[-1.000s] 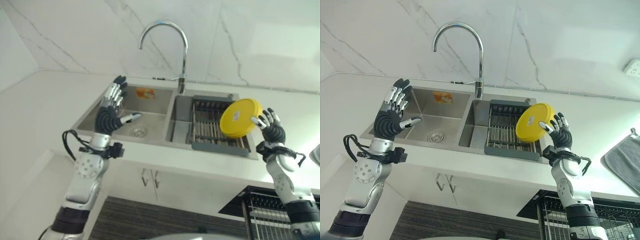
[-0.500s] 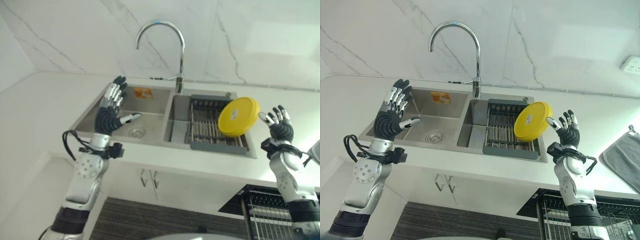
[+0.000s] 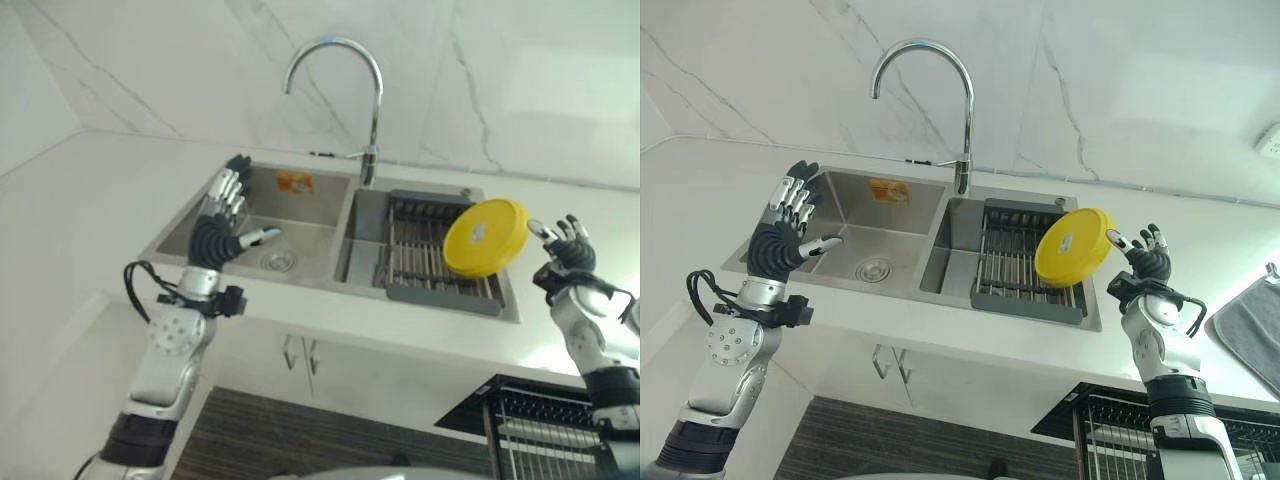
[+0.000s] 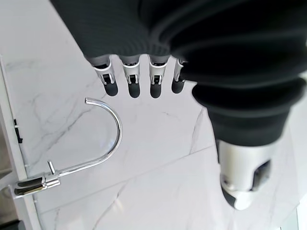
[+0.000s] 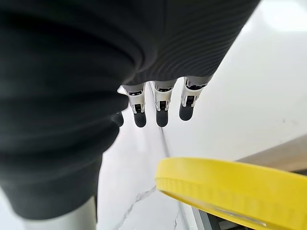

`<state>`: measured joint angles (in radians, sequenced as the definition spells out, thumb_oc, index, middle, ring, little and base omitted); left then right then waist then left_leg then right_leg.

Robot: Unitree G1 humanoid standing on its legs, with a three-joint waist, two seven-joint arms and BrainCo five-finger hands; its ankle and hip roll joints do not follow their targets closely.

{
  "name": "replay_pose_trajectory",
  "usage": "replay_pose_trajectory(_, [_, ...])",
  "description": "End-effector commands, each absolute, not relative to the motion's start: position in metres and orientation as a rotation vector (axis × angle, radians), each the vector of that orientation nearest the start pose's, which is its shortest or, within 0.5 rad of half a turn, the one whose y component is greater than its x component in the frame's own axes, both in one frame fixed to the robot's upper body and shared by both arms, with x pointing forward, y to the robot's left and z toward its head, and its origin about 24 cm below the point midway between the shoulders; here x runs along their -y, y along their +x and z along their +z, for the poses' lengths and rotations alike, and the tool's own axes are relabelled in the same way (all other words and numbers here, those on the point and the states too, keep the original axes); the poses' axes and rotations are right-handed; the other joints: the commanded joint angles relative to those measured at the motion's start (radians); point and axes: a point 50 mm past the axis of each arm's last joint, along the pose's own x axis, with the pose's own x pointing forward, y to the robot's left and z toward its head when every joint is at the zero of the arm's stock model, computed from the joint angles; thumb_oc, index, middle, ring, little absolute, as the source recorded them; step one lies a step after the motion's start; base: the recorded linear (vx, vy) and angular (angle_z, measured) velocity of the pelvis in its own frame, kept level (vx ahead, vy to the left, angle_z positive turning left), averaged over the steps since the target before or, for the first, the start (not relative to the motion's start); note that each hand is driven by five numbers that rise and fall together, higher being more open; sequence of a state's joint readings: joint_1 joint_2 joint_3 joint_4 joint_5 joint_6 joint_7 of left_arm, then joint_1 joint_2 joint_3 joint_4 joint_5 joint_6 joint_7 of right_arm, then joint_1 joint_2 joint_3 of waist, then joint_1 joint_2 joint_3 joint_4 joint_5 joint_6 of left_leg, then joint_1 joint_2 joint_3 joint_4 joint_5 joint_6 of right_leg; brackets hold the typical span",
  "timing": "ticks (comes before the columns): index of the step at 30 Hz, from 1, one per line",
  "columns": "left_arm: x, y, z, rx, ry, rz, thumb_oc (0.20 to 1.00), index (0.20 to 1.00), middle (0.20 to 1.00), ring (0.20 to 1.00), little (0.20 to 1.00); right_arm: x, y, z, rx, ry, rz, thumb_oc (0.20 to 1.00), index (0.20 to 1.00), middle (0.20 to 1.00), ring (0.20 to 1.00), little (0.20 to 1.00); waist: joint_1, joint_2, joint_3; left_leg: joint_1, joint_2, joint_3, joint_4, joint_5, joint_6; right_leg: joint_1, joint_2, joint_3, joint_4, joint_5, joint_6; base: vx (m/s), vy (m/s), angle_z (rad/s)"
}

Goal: Place the dishes in the dishwasher.

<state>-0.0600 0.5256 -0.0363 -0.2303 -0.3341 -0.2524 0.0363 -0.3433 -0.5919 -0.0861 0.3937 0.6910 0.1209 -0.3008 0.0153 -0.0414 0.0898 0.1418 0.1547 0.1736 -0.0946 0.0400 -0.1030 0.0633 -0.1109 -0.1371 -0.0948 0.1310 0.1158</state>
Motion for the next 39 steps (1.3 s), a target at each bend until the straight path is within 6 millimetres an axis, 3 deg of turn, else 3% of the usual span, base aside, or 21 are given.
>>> replay_pose_trajectory(1, [-0.204,0.257,0.174,0.605,0.177,-0.154,1.0,1.0,1.0,1.0,1.0,0.311,0.326,0.138,0.052,0.17,-0.447,1.0,1.0,1.0,1.0,1.0,0.013,0.001,-0.009,0.004,-0.019,-0.019,0.007,-0.078,0.027,0.077,0.004,-0.016,0.008,-0.109,0.011,0.0,0.0,0.0])
replay_pose_trajectory(7, [-0.206,0.259,0.172,0.588,0.164,-0.16,1.0,1.0,1.0,1.0,1.0,0.312,0.332,0.135,0.026,0.282,-0.39,1.0,1.0,1.0,1.0,1.0,0.021,0.0,-0.016,0.002,-0.017,-0.022,0.007,-0.077,0.023,0.079,0.003,-0.022,0.008,-0.111,0.011,0.0,0.0,0.0])
replay_pose_trajectory(18, [-0.207,0.259,0.171,0.578,0.172,-0.165,1.0,1.0,1.0,1.0,1.0,0.323,0.333,0.134,-0.031,0.306,-0.372,1.0,1.0,1.0,1.0,1.0,0.027,-0.006,-0.013,0.001,-0.017,-0.021,0.007,-0.073,0.021,0.082,0.0,-0.022,0.008,-0.11,0.012,0.0,0.0,0.0])
replay_pose_trajectory(39, [-0.206,0.261,0.172,0.562,0.196,-0.182,1.0,1.0,1.0,1.0,1.0,0.332,0.336,0.129,-0.177,0.218,-0.334,1.0,1.0,1.0,1.0,1.0,0.036,-0.016,-0.011,0.001,-0.017,-0.013,0.007,-0.07,0.02,0.083,-0.003,-0.031,0.008,-0.107,0.014,0.0,0.0,0.0])
